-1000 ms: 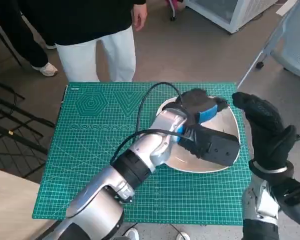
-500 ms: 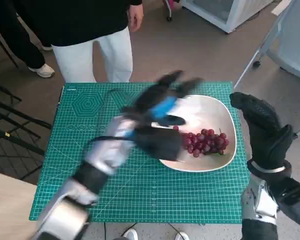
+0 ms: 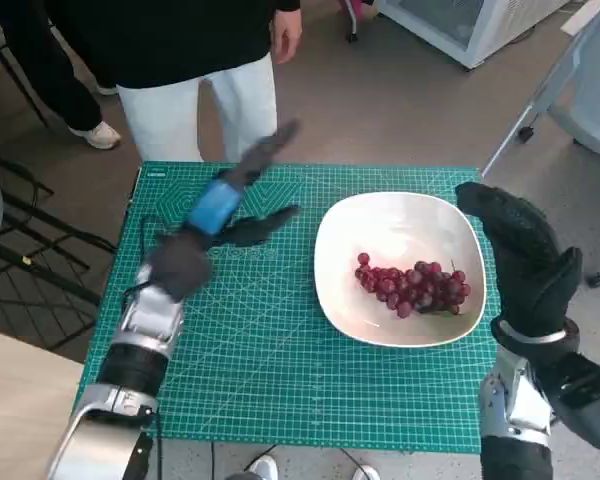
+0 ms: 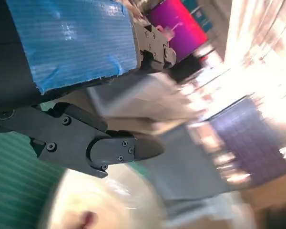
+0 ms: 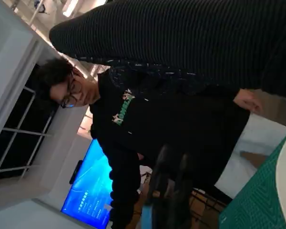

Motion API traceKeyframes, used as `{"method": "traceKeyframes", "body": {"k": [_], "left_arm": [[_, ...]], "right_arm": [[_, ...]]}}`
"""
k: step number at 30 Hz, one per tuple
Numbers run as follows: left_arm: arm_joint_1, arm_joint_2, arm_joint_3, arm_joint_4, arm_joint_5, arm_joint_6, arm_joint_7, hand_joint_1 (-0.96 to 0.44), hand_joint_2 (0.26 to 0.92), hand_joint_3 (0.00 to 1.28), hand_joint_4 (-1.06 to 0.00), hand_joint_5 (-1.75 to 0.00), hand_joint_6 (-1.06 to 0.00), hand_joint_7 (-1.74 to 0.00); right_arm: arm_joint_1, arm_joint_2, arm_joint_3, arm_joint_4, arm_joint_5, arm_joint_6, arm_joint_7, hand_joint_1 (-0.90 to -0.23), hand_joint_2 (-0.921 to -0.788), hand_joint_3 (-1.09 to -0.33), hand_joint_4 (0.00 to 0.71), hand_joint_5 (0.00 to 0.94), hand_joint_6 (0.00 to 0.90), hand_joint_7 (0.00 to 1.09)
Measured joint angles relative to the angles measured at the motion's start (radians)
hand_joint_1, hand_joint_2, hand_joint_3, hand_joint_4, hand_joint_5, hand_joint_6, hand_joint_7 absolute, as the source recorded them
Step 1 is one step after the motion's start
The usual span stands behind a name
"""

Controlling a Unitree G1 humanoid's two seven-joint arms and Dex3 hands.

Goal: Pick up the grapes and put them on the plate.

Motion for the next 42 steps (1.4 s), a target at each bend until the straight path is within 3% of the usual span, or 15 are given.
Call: {"method": "traceKeyframes", "body": {"k": [4, 16, 31, 42], "left_arm": [[0.05, 0.0, 0.05, 0.008, -0.064, -0.06, -0.048, -0.7, 0.921, 0.52, -0.1, 0.0, -0.18, 0.0], [0.162, -0.03, 0.107, -0.032, -0.151, -0.104, -0.134, -0.69, 0.921, 0.5, -0.11, -0.01, -0.19, -0.01], [0.178, -0.064, 0.125, -0.047, -0.206, -0.1, -0.219, -0.68, 0.921, 0.46, -0.11, 0.0, -0.18, 0.0], [0.191, -0.074, 0.124, -0.065, -0.199, -0.085, -0.208, -0.68, 0.921, 0.45, -0.12, 0.0, -0.17, 0.0]], "right_arm": [[0.0, 0.0, 0.001, 0.011, -0.002, -0.001, 0.0, -0.566, -0.921, -0.643, 0.175, 0.005, -0.001, 0.36], [-0.002, 0.0, 0.004, 0.012, -0.007, 0.001, 0.0, -0.575, -0.921, -0.636, 0.178, 0.005, -0.001, 0.37], [-0.004, -0.005, 0.004, 0.012, -0.008, 0.011, 0.0, -0.556, -0.921, -0.639, 0.179, 0.004, -0.001, 0.37], [-0.008, -0.01, 0.004, 0.012, -0.008, 0.017, 0.001, -0.556, -0.921, -0.637, 0.181, 0.004, -0.001, 0.37]]}}
